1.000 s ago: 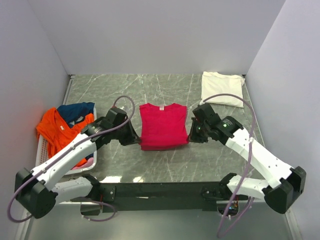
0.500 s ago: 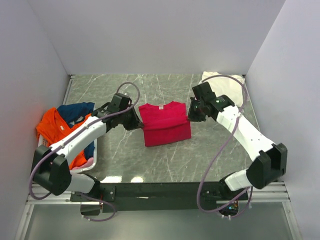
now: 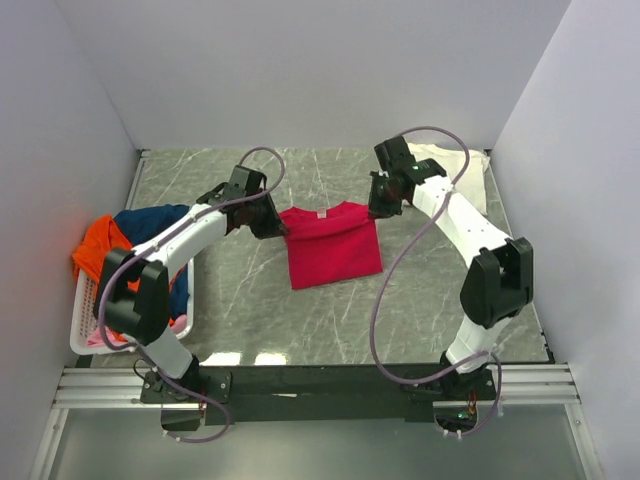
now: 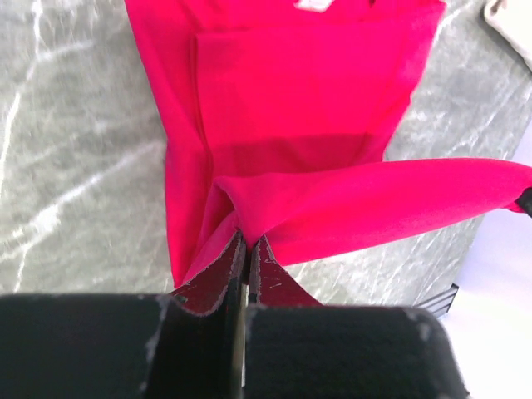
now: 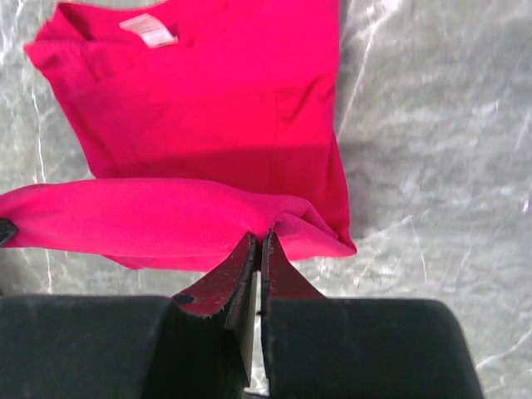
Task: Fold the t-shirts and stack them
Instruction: Fold the tshirt
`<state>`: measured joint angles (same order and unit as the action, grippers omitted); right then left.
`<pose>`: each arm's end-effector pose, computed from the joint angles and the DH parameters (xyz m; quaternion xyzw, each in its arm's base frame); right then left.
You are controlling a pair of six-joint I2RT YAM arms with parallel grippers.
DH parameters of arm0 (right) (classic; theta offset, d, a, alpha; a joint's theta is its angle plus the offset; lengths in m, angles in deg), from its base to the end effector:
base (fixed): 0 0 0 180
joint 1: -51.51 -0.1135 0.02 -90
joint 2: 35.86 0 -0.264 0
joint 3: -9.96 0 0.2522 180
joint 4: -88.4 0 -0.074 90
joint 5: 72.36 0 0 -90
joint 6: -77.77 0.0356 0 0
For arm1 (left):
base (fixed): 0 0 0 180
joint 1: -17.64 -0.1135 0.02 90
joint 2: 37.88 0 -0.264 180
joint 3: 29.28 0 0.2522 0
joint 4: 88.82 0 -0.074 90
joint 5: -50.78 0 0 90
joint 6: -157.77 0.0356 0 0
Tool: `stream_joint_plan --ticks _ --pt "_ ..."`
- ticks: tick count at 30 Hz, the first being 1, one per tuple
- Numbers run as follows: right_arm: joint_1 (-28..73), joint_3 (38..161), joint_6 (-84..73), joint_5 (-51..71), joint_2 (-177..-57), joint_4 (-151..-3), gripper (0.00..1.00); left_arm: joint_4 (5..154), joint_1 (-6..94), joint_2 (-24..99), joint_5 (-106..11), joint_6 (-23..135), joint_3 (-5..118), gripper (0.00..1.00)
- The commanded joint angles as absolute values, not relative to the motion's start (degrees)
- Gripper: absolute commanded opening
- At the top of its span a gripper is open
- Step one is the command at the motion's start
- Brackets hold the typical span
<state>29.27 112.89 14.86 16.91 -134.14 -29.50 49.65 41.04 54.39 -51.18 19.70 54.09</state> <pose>0.3408 0.1398 0.3028 0.0388 0.9591 0.1225 0.2521 0.3173 -0.1454 0.2544 -0.1655 0.9218 -0.2762 0.2160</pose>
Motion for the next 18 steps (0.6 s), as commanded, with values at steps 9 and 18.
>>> stream_joint_plan --ticks 9,18 --pt "32.17 126.29 10.18 17.9 -145.62 -29.06 0.0 50.44 38.12 63.02 -52.22 22.33 62.26 0.0" --pt "32.88 133.67 8.34 14.83 -154.24 -27.65 0.0 48.95 36.89 68.91 -50.99 22.16 66.13 0.0"
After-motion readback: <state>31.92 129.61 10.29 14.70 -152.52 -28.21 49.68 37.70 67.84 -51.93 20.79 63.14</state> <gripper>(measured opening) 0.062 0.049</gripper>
